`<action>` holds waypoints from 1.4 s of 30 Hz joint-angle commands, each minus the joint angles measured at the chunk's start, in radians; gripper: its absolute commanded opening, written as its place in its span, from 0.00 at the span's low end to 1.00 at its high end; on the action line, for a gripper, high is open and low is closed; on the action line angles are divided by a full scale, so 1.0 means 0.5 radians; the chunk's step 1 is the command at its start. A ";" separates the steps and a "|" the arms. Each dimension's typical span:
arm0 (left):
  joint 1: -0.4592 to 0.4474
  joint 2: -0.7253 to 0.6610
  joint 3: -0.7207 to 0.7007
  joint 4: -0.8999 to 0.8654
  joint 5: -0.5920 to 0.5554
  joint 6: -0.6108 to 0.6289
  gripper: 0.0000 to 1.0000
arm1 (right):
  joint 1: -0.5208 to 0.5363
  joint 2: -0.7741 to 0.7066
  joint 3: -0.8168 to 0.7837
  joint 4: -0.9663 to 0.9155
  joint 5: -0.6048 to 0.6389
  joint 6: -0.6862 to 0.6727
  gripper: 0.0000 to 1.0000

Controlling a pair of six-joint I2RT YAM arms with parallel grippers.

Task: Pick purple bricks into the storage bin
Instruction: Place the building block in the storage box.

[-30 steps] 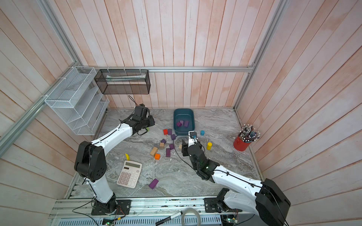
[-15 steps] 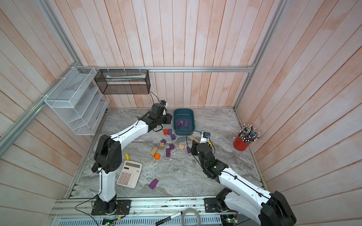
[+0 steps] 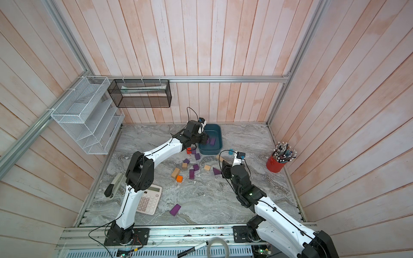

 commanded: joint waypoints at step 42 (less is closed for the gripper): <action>-0.137 0.282 0.322 -0.327 -0.417 0.217 0.45 | -0.060 0.053 -0.048 0.119 -0.131 0.027 0.61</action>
